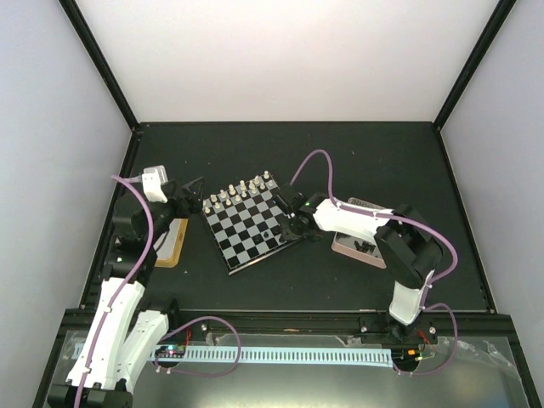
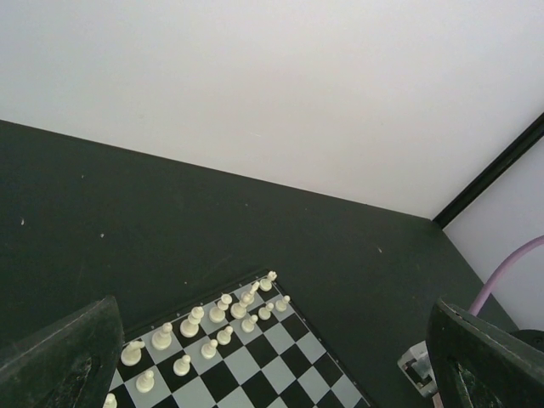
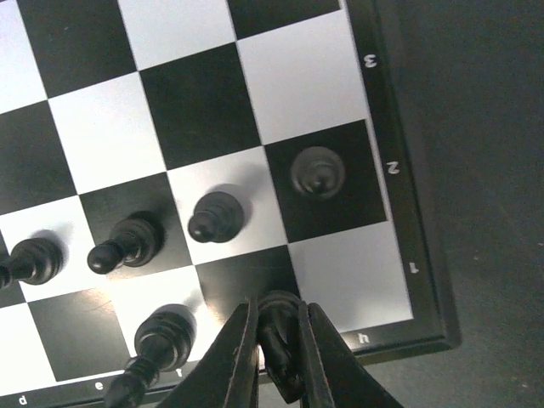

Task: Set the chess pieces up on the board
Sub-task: Place the chess piece on the chessboard, then pick up the chess piece from the storage box.

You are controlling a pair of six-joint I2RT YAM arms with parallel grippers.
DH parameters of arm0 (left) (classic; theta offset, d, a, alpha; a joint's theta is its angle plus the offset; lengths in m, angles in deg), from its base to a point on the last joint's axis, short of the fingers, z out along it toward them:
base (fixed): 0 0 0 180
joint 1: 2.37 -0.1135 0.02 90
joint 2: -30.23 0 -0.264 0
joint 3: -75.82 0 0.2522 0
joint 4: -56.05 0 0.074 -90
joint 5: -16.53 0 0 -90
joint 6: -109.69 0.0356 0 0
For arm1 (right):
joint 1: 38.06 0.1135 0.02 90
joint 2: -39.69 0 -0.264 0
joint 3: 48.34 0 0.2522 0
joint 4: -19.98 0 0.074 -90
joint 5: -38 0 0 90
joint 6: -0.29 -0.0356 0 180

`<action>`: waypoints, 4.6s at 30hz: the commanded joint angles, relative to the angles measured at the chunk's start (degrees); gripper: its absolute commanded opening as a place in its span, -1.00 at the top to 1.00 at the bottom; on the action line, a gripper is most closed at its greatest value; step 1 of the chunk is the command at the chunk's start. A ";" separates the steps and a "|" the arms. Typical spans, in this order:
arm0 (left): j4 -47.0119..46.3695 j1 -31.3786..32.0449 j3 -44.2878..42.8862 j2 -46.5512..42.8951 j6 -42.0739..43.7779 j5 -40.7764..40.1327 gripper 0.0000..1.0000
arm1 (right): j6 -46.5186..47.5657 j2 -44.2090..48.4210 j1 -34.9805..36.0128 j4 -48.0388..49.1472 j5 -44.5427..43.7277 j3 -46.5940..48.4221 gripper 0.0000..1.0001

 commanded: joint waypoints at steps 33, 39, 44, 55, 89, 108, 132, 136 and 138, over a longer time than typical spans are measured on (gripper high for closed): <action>-0.65 -0.60 -1.13 -0.75 0.64 0.51 -0.98 | -4.03 16.35 -8.94 -0.40 -8.49 -4.91 0.40; -0.79 -0.60 -0.87 -0.78 0.52 0.74 -0.98 | -3.23 21.87 -21.31 3.44 -4.23 -13.88 0.40; -0.87 -0.60 -0.86 -0.68 0.49 0.84 -0.98 | -4.22 22.98 -28.55 9.72 3.93 -20.72 0.42; -0.78 -0.60 -0.89 -0.60 0.47 0.92 -0.98 | -5.79 17.65 -31.95 10.68 -0.04 -22.98 0.46; -0.75 -0.60 -1.11 -0.78 0.65 0.60 -0.98 | -2.73 5.68 -32.61 7.08 -9.11 -14.30 0.21; -0.66 -0.60 -1.09 -0.87 0.60 0.67 -0.98 | -1.97 9.75 -34.28 6.16 -3.86 -18.69 0.33; -0.70 -0.63 -0.90 -0.87 0.57 0.96 -0.98 | -6.19 17.16 -33.20 3.16 -4.43 -25.43 0.34; -0.71 -0.60 -0.82 -0.95 0.44 1.01 -0.98 | -6.38 17.33 -32.81 3.55 -4.02 -25.92 0.51; -0.70 -0.60 -0.78 -0.97 0.49 1.02 -0.98 | -6.39 17.09 -32.83 3.53 -3.98 -25.94 0.62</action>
